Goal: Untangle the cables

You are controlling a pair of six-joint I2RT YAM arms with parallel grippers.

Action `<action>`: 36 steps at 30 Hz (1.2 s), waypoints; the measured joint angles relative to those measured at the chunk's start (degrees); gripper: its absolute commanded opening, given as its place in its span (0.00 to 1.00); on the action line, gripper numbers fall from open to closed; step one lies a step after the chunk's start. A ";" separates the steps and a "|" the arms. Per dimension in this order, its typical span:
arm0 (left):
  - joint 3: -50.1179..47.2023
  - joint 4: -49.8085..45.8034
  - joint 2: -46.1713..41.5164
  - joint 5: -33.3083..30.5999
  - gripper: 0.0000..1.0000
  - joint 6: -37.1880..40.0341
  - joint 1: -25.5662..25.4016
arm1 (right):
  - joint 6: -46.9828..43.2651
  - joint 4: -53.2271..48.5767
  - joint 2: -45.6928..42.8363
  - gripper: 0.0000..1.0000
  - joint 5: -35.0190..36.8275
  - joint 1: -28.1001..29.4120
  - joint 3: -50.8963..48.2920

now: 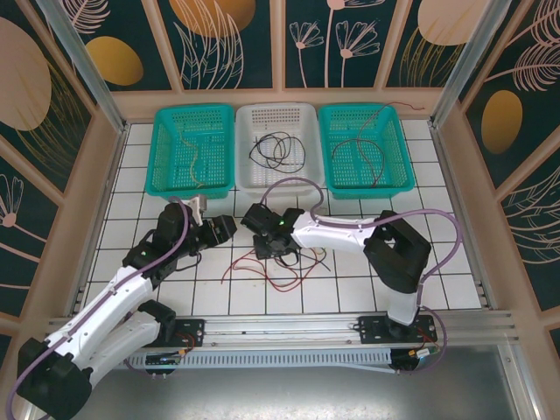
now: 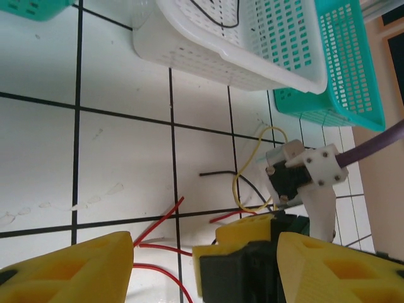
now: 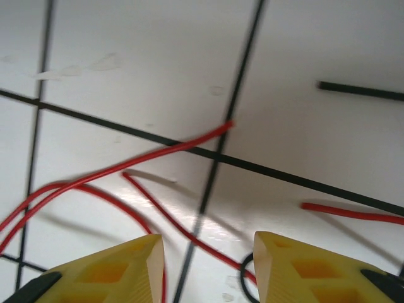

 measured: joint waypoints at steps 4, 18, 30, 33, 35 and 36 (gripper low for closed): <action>0.00 -0.02 -0.96 -1.68 0.60 -0.04 0.00 | -3.08 -0.61 3.72 0.45 -0.24 1.33 4.02; -0.02 -4.24 -2.21 -6.12 0.61 0.02 0.63 | -5.88 -5.14 9.79 0.15 0.02 -0.26 8.11; 0.00 -1.38 -2.47 -3.50 0.59 0.07 0.52 | -4.09 -5.11 -0.98 0.00 7.80 -0.98 4.98; 0.00 1.14 -1.27 -1.16 0.58 0.00 0.52 | -3.89 -4.44 -8.98 0.00 10.95 -0.98 4.98; -0.02 3.54 -0.48 0.55 0.59 -0.22 0.52 | -3.93 -2.71 -14.88 0.00 12.09 -0.98 4.68; -0.02 4.70 -0.13 1.38 0.59 -0.37 0.52 | -4.04 -1.36 -17.46 0.00 12.26 -0.98 4.13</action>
